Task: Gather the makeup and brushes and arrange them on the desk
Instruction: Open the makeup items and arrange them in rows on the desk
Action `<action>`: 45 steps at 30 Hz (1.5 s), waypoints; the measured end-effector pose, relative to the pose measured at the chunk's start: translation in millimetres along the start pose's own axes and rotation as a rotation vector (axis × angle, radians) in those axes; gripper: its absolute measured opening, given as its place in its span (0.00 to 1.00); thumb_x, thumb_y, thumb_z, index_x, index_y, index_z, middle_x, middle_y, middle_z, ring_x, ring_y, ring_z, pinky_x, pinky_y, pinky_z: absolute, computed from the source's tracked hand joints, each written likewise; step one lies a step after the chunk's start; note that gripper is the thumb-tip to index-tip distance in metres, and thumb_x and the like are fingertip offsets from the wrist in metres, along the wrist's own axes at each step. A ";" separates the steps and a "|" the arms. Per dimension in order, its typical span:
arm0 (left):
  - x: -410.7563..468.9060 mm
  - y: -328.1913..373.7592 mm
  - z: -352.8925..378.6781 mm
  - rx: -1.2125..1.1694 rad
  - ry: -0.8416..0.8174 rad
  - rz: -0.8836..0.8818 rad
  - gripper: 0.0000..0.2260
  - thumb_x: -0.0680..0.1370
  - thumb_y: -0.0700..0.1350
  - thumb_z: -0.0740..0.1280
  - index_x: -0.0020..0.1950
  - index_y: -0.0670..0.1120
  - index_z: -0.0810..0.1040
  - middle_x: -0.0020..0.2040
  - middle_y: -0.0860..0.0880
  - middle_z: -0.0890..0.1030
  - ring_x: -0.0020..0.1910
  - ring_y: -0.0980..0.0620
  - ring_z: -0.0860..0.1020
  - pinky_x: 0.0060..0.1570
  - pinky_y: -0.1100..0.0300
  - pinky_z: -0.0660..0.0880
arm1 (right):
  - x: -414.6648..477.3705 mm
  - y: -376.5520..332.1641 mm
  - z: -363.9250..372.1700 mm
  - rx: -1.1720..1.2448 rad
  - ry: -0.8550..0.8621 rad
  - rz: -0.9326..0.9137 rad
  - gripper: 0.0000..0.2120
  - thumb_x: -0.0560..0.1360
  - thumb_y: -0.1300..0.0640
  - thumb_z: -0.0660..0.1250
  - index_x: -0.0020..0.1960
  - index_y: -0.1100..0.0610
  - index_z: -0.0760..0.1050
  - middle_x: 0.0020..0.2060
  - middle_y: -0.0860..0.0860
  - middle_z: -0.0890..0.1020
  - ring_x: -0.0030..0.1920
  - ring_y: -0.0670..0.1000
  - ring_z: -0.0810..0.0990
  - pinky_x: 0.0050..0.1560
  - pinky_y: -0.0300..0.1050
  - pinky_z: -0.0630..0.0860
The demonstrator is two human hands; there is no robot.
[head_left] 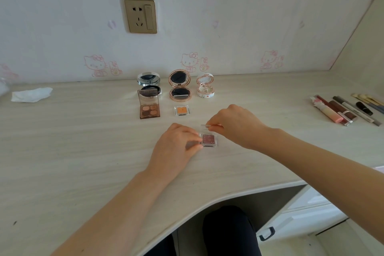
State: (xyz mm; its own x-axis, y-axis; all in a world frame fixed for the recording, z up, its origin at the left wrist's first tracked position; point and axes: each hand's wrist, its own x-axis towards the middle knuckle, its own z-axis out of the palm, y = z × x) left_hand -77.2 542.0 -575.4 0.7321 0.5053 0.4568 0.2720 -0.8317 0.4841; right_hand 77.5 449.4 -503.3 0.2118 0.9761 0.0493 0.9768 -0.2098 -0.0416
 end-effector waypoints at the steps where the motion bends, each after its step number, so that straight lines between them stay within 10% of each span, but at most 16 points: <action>1: -0.1 0.3 0.2 0.007 0.001 0.007 0.07 0.72 0.49 0.73 0.50 0.51 0.85 0.50 0.57 0.83 0.53 0.59 0.73 0.52 0.67 0.68 | 0.7 0.5 -0.7 0.023 -0.008 -0.014 0.13 0.80 0.50 0.59 0.47 0.54 0.80 0.38 0.48 0.80 0.44 0.59 0.76 0.45 0.50 0.75; 5: -0.7 1.3 0.9 0.025 0.001 0.024 0.08 0.73 0.48 0.73 0.52 0.51 0.85 0.51 0.57 0.83 0.53 0.59 0.74 0.53 0.66 0.71 | 5.5 1.3 -3.5 0.064 -0.039 -0.023 0.17 0.81 0.53 0.59 0.33 0.54 0.69 0.28 0.46 0.67 0.36 0.57 0.68 0.40 0.49 0.72; 26: -2.0 -0.3 4.3 0.031 0.010 0.034 0.07 0.73 0.48 0.73 0.49 0.50 0.84 0.49 0.57 0.83 0.53 0.58 0.74 0.53 0.64 0.72 | 2.8 6.9 4.0 0.145 0.014 -0.055 0.14 0.80 0.51 0.61 0.50 0.58 0.82 0.41 0.53 0.84 0.41 0.54 0.76 0.48 0.52 0.75; 41: -2.3 -1.1 5.5 -0.016 0.018 0.025 0.09 0.73 0.46 0.73 0.52 0.50 0.83 0.46 0.56 0.82 0.52 0.56 0.74 0.50 0.57 0.74 | -42.1 4.5 39.8 0.304 0.132 0.269 0.20 0.79 0.48 0.60 0.68 0.55 0.69 0.62 0.53 0.77 0.63 0.55 0.74 0.61 0.50 0.72; 45: -1.8 -0.2 6.7 -0.031 0.001 0.004 0.10 0.74 0.48 0.72 0.54 0.51 0.84 0.49 0.57 0.83 0.54 0.57 0.74 0.52 0.57 0.75 | -52.3 -5.6 55.0 0.247 0.147 0.197 0.22 0.80 0.46 0.58 0.70 0.56 0.67 0.70 0.50 0.69 0.74 0.50 0.60 0.71 0.40 0.56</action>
State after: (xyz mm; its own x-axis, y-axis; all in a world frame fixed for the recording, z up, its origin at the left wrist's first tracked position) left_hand -74.4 539.7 -581.3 0.7328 0.5020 0.4594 0.2496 -0.8263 0.5048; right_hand 59.3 402.7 -560.5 0.4154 0.8957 0.1585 0.8836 -0.3559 -0.3043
